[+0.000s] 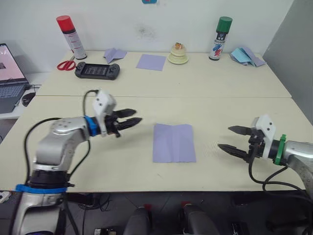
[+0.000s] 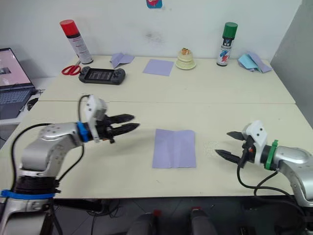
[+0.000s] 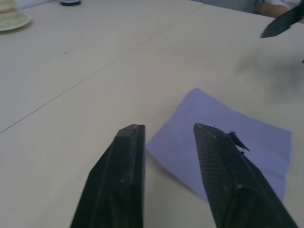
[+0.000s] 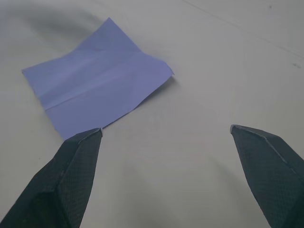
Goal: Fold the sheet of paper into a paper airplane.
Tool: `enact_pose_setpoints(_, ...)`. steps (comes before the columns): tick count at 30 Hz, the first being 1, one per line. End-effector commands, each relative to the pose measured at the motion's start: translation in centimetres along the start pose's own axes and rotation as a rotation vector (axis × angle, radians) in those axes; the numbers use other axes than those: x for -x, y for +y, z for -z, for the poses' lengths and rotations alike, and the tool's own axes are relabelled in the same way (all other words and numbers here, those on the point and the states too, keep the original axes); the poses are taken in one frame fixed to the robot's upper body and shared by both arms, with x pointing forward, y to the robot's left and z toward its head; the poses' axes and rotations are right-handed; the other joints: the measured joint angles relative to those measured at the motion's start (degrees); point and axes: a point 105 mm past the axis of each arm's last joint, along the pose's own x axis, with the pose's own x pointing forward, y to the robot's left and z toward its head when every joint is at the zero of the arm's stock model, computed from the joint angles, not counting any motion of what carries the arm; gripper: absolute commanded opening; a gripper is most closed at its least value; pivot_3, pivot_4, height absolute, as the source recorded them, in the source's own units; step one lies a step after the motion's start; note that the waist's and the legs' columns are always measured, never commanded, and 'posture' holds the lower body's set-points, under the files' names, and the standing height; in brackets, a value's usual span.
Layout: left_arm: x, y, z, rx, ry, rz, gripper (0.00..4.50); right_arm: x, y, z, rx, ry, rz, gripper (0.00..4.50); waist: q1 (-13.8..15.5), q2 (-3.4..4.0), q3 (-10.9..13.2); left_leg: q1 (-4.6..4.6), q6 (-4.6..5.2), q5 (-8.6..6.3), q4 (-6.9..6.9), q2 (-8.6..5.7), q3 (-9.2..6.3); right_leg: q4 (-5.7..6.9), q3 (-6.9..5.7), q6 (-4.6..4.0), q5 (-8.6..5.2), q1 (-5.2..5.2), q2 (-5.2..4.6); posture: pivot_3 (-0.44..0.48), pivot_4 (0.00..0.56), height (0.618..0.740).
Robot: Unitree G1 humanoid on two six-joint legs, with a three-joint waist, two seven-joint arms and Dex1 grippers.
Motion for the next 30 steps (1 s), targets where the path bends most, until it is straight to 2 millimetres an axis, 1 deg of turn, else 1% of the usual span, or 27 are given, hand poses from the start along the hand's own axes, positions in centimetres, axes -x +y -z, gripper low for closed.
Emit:
enact_pose_setpoints(1,-2.0,-1.9,1.1,-0.009,0.024,0.036,0.75,-0.8,-0.5,-0.5,0.062,-0.021,0.031,4.50,0.0,0.00,0.0,-0.01,0.00,0.00,0.00,0.01,-0.02,0.01,-0.01,0.00,0.00,0.00,0.01,0.000,0.150,0.740)
enact_pose_setpoints(3,-3.1,-2.9,2.8,0.007,0.063,0.064,0.08,-1.5,-0.9,-0.6,0.075,-0.029,0.042,4.50,-0.2,0.01,0.0,0.04,0.00,0.00,-0.01,0.01,0.01,0.04,0.02,0.00,0.00,0.00,0.02,0.000,0.150,0.740)
enact_pose_setpoints(4,-3.5,-3.2,3.6,0.019,0.079,0.072,0.03,-1.9,-1.4,-0.6,0.082,-0.032,0.059,4.50,-0.2,0.01,0.0,0.05,0.00,0.00,-0.01,0.01,0.02,0.04,0.03,-0.01,0.00,0.00,0.02,0.000,0.150,0.740)
enact_pose_setpoints(7,-4.6,-3.9,6.7,0.028,0.166,0.085,0.00,-3.7,-2.8,-0.9,0.090,-0.057,0.098,3.91,-0.3,0.01,0.0,0.08,0.00,0.00,0.00,0.00,0.04,0.06,0.04,-0.01,0.01,0.00,0.03,0.000,0.150,0.740)
enact_pose_setpoints(10,-4.9,-4.2,8.2,0.022,0.213,0.099,0.00,-5.7,-3.3,-1.3,0.111,-0.078,0.098,2.86,-0.2,0.01,0.0,0.07,0.00,0.00,-0.01,0.01,0.02,0.07,0.02,-0.02,0.01,-0.01,0.05,0.000,0.150,0.740)
enact_pose_setpoints(11,-5.0,-4.3,8.7,0.008,0.230,0.106,0.00,-6.4,-3.3,-1.3,0.118,-0.080,0.091,2.45,-0.2,0.01,0.0,0.05,0.00,0.00,-0.02,0.02,0.01,0.06,0.01,-0.02,0.01,-0.01,0.05,0.000,0.150,0.740)
enact_pose_setpoints(13,-5.0,-4.4,9.1,-0.011,0.247,0.114,0.00,-7.3,-3.2,-1.2,0.133,-0.080,0.079,1.71,-0.1,0.05,0.0,0.04,0.00,0.00,-0.02,0.00,0.01,0.05,0.01,-0.02,0.01,-0.01,0.03,0.000,0.150,0.740)
enact_pose_setpoints(14,-5.1,-4.5,9.3,-0.004,0.247,0.117,0.00,-8.0,-3.3,-1.0,0.140,-0.074,0.079,1.33,-0.1,0.05,0.0,0.04,0.00,0.00,-0.01,0.00,0.03,0.04,0.02,-0.02,0.01,-0.01,0.02,0.000,0.150,0.740)
enact_pose_setpoints(15,-5.0,-4.7,9.8,0.017,0.259,0.123,0.00,-9.0,-3.3,-0.7,0.153,-0.065,0.079,0.94,-0.1,0.04,0.0,0.03,0.00,0.00,0.00,-0.01,0.03,0.04,0.01,-0.02,0.01,-0.01,0.01,0.000,0.150,0.740)
enact_pose_setpoints(17,-4.9,-5.1,10.6,0.029,0.285,0.137,0.00,-10.3,-3.3,-0.2,0.174,-0.052,0.075,0.21,-0.1,0.08,-0.1,0.07,0.00,0.00,0.02,-0.03,0.08,0.06,0.06,-0.02,0.02,0.01,-0.01,0.000,0.150,0.740)
enact_pose_setpoints(18,-4.7,-5.3,11.0,0.013,0.302,0.147,0.00,-10.8,-3.3,0.0,0.178,-0.043,0.070,0.02,-0.1,0.09,-0.1,0.09,0.00,0.00,0.02,-0.04,0.09,0.07,0.06,-0.02,0.02,0.02,-0.02,0.000,0.150,0.740)
enact_pose_setpoints(22,-4.6,-5.6,11.4,0.005,0.305,0.142,0.00,-12.2,-2.6,2.0,0.211,0.044,0.025,0.02,-0.1,0.13,-0.1,0.10,0.00,0.00,0.00,-0.02,0.04,0.08,0.03,-0.03,0.02,0.03,-0.01,0.000,0.150,0.740)
enact_pose_setpoints(24,-4.6,-5.7,11.4,0.004,0.304,0.143,0.00,-12.5,-1.2,2.7,0.179,0.042,-0.058,0.02,-0.1,0.18,-0.3,0.11,0.00,0.00,0.00,-0.02,0.08,0.07,0.06,-0.03,0.02,0.03,-0.02,0.000,0.150,0.740)
enact_pose_setpoints(25,-4.7,-5.7,11.4,0.004,0.303,0.142,0.00,-12.5,-0.6,2.8,0.165,0.035,-0.088,0.02,-0.2,0.15,-0.4,0.11,0.00,0.00,0.00,-0.02,0.08,0.07,0.06,-0.03,0.02,0.03,-0.02,0.000,0.150,0.740)
enact_pose_setpoints(27,-4.7,-5.7,11.3,0.004,0.301,0.145,0.00,-12.4,1.5,2.5,0.093,0.000,-0.205,0.02,-0.1,0.17,-0.6,0.15,0.01,0.00,0.00,0.01,0.05,0.07,0.03,-0.03,0.02,0.06,-0.01,0.000,0.150,0.740)
enact_pose_setpoints(29,-4.8,-5.6,11.2,0.000,0.298,0.144,0.00,-12.2,3.9,1.5,-0.037,-0.054,-0.321,0.02,-0.1,0.24,-0.8,0.17,0.01,0.00,-0.03,0.03,0.00,0.07,0.00,-0.03,0.01,0.10,0.01,0.000,0.150,0.740)
enact_pose_setpoints(30,-4.8,-5.5,11.1,-0.002,0.297,0.143,0.00,-12.0,4.6,1.2,-0.077,-0.069,-0.349,0.02,-0.1,0.27,-0.8,0.18,0.01,0.00,-0.05,0.04,-0.02,0.07,0.00,-0.03,0.01,0.10,0.02,0.000,0.150,0.740)
